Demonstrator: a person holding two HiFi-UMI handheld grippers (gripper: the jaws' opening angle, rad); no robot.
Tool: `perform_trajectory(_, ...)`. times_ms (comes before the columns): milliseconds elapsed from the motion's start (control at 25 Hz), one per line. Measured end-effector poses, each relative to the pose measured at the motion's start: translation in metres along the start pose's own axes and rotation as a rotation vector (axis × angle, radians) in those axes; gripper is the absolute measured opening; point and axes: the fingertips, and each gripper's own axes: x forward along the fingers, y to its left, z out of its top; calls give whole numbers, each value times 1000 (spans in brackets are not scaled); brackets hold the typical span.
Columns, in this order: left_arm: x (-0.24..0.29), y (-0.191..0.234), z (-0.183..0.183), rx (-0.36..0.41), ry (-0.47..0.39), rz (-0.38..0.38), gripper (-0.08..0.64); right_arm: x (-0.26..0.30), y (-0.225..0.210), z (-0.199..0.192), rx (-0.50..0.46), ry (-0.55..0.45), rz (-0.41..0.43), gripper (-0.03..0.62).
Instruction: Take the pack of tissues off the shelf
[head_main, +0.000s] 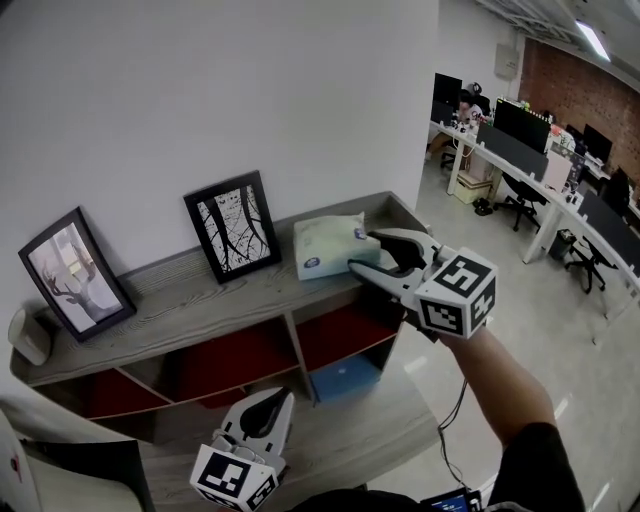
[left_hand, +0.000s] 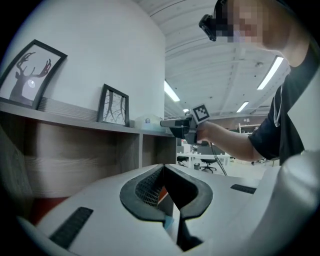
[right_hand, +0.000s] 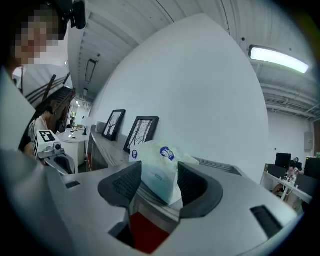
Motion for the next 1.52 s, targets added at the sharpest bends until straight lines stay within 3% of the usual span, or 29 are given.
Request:
perform_trajectory(400, 4, -14, -7, -12, 27, -35, 15, -5, 3, 0, -7, 2, 2, 75)
perform_trajectory(920, -10, -20, -3, -20, 1, -4, 15, -32, 13, 24, -8, -98, -21, 34)
perform_trajectory(1240, -28, -12, -6, -8, 21, 84, 15, -60, 50, 42, -6, -192, 86, 34)
perform_trajectory(1520, -78, 13, -11, -35, 7, 180, 15, -53, 116, 49, 17, -221, 213, 34)
